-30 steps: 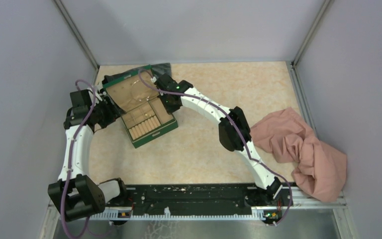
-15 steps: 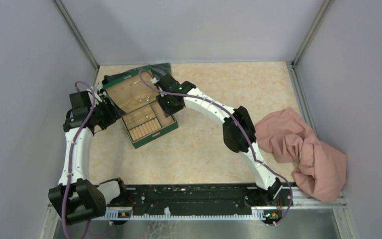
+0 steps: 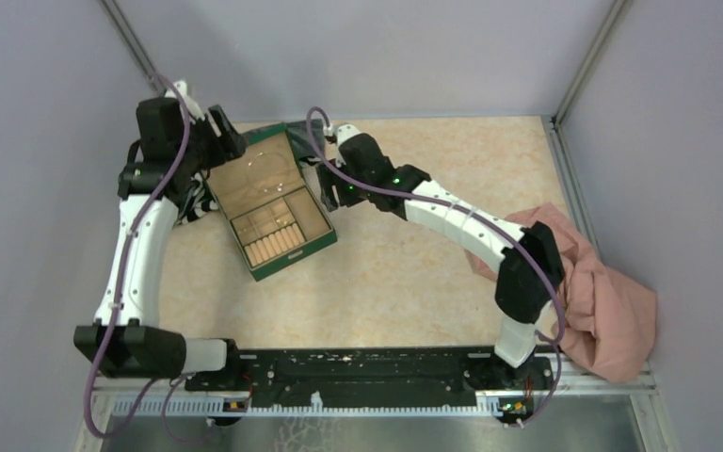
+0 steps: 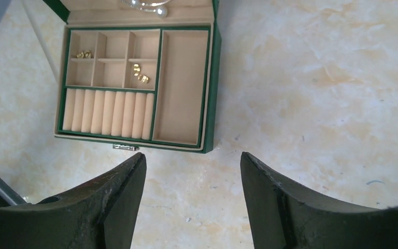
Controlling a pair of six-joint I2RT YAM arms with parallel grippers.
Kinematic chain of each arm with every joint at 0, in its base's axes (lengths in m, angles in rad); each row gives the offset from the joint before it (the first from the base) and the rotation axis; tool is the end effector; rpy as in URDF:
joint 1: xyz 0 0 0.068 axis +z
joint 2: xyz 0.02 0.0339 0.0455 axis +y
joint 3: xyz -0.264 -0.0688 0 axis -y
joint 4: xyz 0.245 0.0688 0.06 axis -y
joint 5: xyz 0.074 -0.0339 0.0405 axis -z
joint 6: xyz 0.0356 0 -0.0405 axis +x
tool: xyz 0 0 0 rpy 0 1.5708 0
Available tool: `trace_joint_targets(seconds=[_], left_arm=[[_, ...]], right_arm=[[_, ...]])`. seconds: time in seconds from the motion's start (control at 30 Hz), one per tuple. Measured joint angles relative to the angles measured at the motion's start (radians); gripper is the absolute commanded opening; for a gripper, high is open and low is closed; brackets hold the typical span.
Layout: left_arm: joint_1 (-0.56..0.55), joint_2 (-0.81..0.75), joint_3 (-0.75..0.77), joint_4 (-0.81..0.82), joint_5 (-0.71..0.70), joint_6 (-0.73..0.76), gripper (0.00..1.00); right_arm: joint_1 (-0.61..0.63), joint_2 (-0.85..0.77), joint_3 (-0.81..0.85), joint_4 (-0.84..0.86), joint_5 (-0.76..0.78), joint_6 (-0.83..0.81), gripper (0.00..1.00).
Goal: Organize the mixed jewelry
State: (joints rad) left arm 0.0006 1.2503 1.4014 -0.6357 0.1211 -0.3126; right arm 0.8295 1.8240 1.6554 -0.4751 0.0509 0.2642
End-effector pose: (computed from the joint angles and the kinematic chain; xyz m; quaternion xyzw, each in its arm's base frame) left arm 0.2668 -0.0041 0.4093 -0.1024 0.8490 -0.1313 0.5015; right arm 0.2886 0.3125 0.3214 -0.2385 0.8619 0.2130 0.3936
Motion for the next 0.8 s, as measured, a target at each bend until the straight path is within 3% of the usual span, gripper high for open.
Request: trace_joint_targets(seconds=[0.27, 0.43, 0.53, 0.63, 0.8], left_arm=[[-0.01, 0.458, 0.537, -0.019, -0.132, 0.046, 0.78], [0.032, 0.703, 0.708, -0.06, -0.118, 0.063, 0.77], [0.048, 0.763, 0.709, -0.098, -0.112, 0.072, 0.77], [0.046, 0.725, 0.601, -0.116, -0.106, 0.071, 0.77], [0.01, 0.472, 0.301, -0.11, -0.063, 0.044, 0.77]], right_arm=[[-0.042, -0.145, -0.126, 0.079, 0.066, 0.027, 0.68], [-0.054, -0.196, -0.216, 0.071, 0.097, 0.034, 0.68], [-0.055, -0.227, -0.257, 0.045, 0.116, 0.037, 0.68], [-0.058, -0.265, -0.286, 0.03, 0.141, 0.035, 0.68], [-0.075, -0.376, -0.356, 0.011, 0.18, 0.024, 0.68]])
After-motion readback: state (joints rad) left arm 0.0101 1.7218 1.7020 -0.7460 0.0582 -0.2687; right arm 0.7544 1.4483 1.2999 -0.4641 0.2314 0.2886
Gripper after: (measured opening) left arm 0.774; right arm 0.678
